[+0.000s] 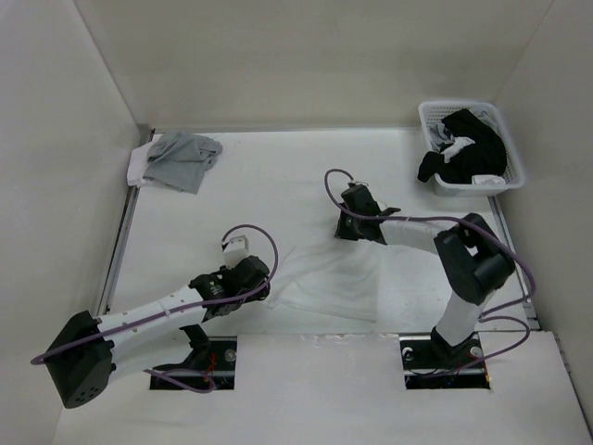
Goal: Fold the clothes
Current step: Flatten the tank top out
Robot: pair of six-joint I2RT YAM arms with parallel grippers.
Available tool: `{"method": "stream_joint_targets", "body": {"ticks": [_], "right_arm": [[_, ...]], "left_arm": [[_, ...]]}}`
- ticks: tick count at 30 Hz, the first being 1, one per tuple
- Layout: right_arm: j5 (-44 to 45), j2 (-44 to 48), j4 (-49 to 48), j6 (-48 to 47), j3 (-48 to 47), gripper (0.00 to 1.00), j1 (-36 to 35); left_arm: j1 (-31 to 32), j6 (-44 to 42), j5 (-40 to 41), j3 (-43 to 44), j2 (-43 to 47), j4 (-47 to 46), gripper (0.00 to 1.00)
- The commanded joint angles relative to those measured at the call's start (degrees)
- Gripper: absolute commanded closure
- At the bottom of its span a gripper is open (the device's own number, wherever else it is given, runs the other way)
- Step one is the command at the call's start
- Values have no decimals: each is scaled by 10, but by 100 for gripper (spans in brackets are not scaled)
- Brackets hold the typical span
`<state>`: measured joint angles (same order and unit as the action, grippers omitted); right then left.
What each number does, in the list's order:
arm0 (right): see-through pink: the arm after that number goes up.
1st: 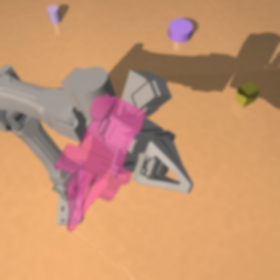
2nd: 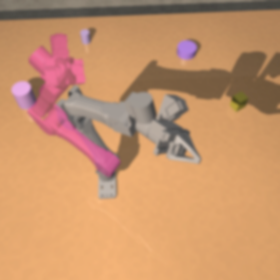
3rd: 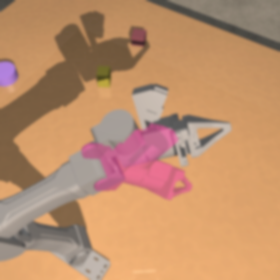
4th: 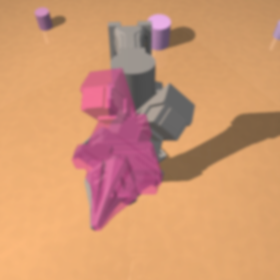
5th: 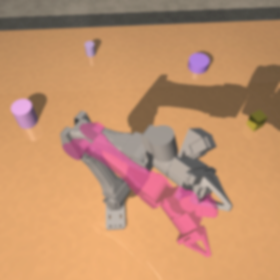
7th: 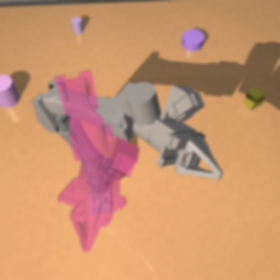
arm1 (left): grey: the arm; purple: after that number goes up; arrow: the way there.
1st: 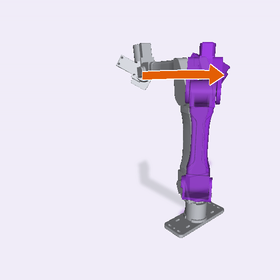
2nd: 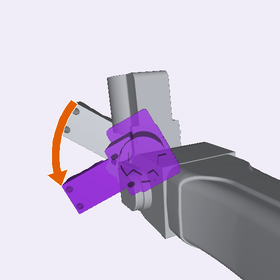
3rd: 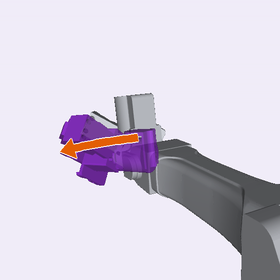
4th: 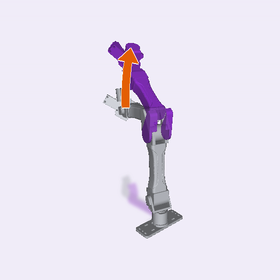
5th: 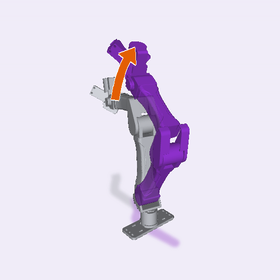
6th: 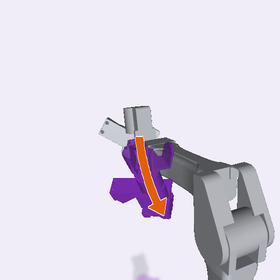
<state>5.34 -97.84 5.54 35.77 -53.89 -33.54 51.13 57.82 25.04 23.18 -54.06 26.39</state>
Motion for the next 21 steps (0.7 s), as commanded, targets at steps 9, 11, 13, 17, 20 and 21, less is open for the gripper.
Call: {"method": "stream_joint_targets", "body": {"ticks": [9,11,13,17,20,21], "right_arm": [[-32,-139,-47,52,-230,100,92],[-39,-148,-44,48,-264,98,99],[-49,-142,-53,43,-271,93,100],[-44,-48,-94,28,-173,72,92],[-40,23,-146,40,-66,68,78],[-42,44,-155,45,-37,68,75]], "left_arm": [[4,4,-16,-1,-17,-23,54],[0,4,-28,-9,-3,-34,54],[-5,4,-32,-14,5,-35,54],[-13,8,-39,-20,14,-28,62],[-14,8,-53,-17,5,-25,69],[-14,9,-57,-17,2,-25,69]]}}
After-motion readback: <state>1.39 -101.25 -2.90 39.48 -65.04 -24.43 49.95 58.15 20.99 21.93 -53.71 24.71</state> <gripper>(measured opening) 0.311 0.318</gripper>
